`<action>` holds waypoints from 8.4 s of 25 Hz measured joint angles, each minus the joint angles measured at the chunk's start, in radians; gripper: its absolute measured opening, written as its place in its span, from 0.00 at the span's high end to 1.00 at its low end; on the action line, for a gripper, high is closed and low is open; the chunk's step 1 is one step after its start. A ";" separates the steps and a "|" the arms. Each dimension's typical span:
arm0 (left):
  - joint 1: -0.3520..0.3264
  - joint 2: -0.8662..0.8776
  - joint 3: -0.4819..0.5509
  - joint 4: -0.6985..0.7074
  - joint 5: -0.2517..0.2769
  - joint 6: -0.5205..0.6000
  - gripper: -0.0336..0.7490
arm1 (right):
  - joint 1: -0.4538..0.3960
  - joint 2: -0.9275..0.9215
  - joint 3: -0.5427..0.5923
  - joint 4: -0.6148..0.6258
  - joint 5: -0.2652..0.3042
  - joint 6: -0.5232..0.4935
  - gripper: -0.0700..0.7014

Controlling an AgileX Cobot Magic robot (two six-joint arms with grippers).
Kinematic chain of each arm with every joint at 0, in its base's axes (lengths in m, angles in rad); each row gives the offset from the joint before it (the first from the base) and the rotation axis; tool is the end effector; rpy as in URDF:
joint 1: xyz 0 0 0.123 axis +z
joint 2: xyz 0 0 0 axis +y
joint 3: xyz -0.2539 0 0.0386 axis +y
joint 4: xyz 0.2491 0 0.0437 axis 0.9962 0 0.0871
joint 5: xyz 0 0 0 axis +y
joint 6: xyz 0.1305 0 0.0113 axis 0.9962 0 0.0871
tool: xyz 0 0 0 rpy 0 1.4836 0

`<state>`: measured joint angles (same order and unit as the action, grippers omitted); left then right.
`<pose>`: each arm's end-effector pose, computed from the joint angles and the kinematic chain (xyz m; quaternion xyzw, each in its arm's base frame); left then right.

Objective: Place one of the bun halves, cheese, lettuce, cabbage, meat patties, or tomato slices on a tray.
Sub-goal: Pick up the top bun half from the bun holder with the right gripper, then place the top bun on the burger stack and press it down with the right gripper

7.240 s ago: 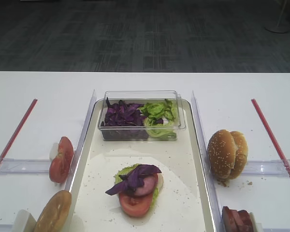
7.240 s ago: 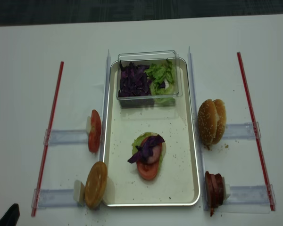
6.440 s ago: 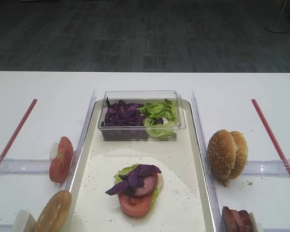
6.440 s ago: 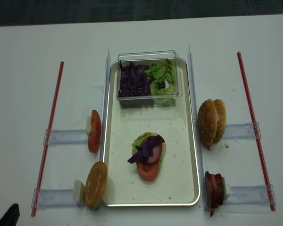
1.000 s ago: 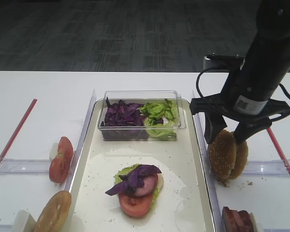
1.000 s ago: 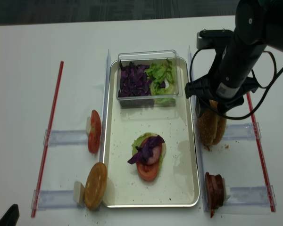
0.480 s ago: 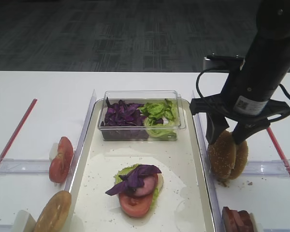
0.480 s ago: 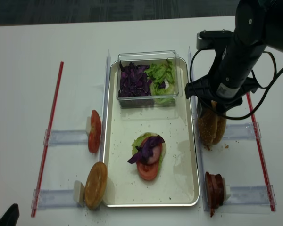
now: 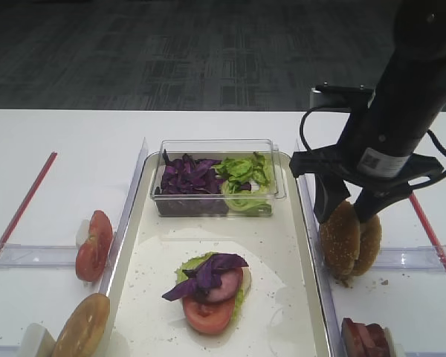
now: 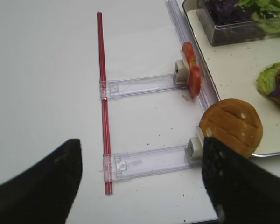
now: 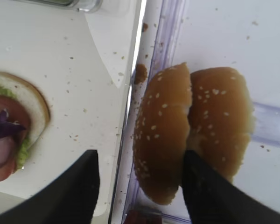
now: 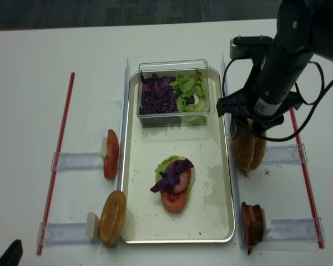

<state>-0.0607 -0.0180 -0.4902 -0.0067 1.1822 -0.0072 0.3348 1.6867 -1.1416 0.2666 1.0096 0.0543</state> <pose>0.0507 -0.0039 0.2438 0.0239 0.8811 -0.0194 0.4720 0.2912 0.1323 0.1522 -0.0742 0.9892 0.1237 0.0278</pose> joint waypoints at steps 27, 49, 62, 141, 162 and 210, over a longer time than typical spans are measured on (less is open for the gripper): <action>0.000 0.000 0.000 0.000 0.000 0.000 0.33 | 0.000 0.050 0.000 -0.009 -0.004 -0.018 0.48; 0.000 0.000 0.000 0.000 0.000 0.000 0.33 | 0.000 0.050 0.000 -0.032 -0.004 -0.018 0.66; 0.000 0.000 0.000 0.000 0.000 0.000 0.33 | 0.000 0.050 0.000 -0.032 -0.004 -0.018 0.68; 0.000 0.000 0.000 0.007 0.000 0.000 0.33 | -0.064 -0.076 -0.032 0.484 0.178 -0.463 0.69; 0.000 0.000 0.000 0.000 0.000 0.000 0.33 | -0.149 -0.111 0.329 1.049 0.144 -1.042 0.69; 0.000 0.000 0.000 0.000 0.000 0.000 0.33 | -0.088 0.207 0.362 1.310 0.145 -1.243 0.69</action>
<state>-0.0607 -0.0180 -0.4902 -0.0067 1.1822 -0.0072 0.2471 1.8940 -0.7794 1.5770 1.1544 -1.1883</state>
